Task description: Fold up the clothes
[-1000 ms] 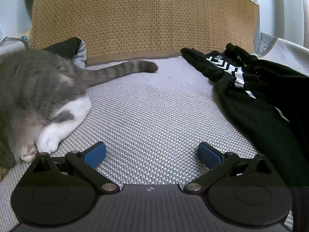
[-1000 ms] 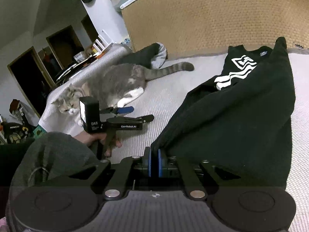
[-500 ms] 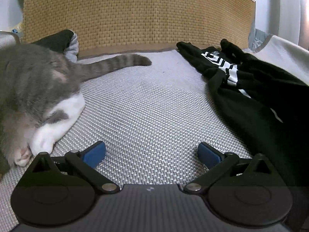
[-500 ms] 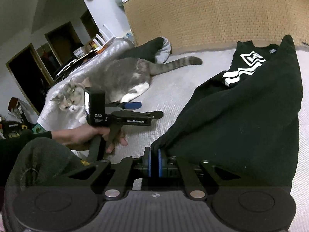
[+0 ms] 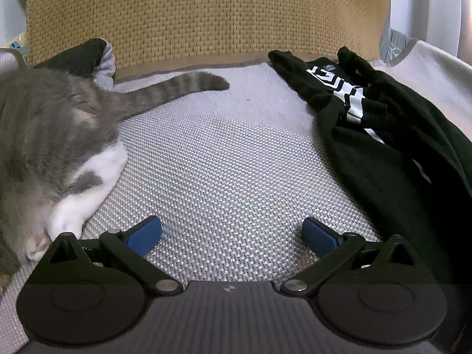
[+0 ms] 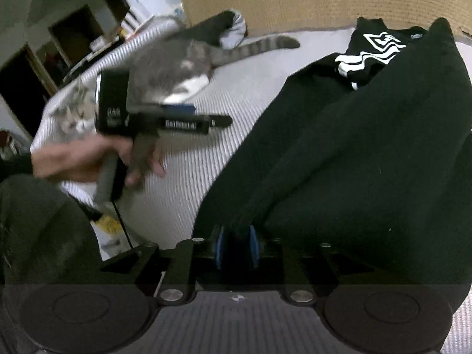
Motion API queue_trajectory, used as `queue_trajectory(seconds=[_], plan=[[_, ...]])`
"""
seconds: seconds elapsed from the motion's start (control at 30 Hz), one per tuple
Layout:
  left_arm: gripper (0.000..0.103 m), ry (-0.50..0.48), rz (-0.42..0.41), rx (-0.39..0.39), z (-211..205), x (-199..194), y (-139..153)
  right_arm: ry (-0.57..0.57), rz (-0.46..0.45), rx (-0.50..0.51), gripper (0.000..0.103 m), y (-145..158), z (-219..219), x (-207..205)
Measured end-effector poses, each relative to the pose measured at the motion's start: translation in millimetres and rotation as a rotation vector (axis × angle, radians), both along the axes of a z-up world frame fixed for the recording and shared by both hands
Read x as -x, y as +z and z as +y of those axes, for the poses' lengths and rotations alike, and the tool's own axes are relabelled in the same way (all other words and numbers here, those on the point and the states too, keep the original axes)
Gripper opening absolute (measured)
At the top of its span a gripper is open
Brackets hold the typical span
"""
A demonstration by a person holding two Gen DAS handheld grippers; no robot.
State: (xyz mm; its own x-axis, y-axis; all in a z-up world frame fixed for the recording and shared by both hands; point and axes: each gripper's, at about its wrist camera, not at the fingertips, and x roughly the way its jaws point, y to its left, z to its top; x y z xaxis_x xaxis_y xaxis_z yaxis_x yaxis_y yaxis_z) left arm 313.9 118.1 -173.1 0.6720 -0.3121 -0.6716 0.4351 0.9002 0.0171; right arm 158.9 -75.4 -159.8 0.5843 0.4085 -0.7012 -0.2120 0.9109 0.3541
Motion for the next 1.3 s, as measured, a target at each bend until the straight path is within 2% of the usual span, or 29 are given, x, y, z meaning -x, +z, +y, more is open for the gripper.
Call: queue_trajectory(seconds=[0.07, 0.17, 0.27, 0.33, 0.43, 0.63, 0.8, 0.97, 1.0, 1.07, 1.1, 1.13, 1.27, 1.3], plan=[[0.103, 0.007, 0.009, -0.009, -1, 0, 1, 0.029, 0.013, 0.013, 0.03, 0, -2, 6], [0.103, 0.015, 0.037, -0.046, -5, 1, 7, 0.047, 0.005, 0.048, 0.032, 5, -9, 20], [0.103, -0.009, 0.071, -0.079, -12, 1, 15, 0.038, -0.038, 0.103, 0.041, 13, -22, 33], [0.103, -0.042, 0.077, -0.093, -18, 3, 22, 0.016, -0.049, 0.109, 0.041, 14, -33, 38], [0.103, -0.083, 0.025, -0.096, -30, 12, 37, -0.036, -0.032, 0.043, 0.041, 11, -51, 37], [0.103, -0.229, 0.023, -0.016, -74, 33, 70, -0.064, -0.05, -0.028, 0.041, 5, -60, 39], [0.103, -0.327, 0.093, 0.002, -124, 42, 71, -0.017, -0.066, -0.023, 0.041, 0, -50, 47], [0.101, -0.334, 0.175, -0.029, -151, 43, 54, 0.002, -0.09, -0.025, 0.041, 1, -46, 50], [0.099, -0.333, 0.193, -0.039, -155, 43, 51, -0.003, -0.091, -0.03, 0.041, 0, -46, 50], [0.088, -0.331, 0.227, -0.059, -163, 43, 44, -0.023, -0.084, -0.046, 0.041, -1, -49, 50], [0.068, -0.331, 0.245, -0.068, -167, 43, 40, -0.029, -0.081, -0.054, 0.041, -2, -50, 50], [0.053, -0.33, 0.262, -0.078, -171, 43, 37, -0.031, -0.08, -0.061, 0.042, -3, -51, 50], [0.043, -0.336, 0.313, -0.104, -181, 45, 27, -0.02, -0.083, -0.054, 0.042, -4, -49, 49], [0.036, -0.343, 0.325, -0.098, -180, 46, 26, -0.015, -0.085, -0.053, 0.043, -4, -47, 49]])
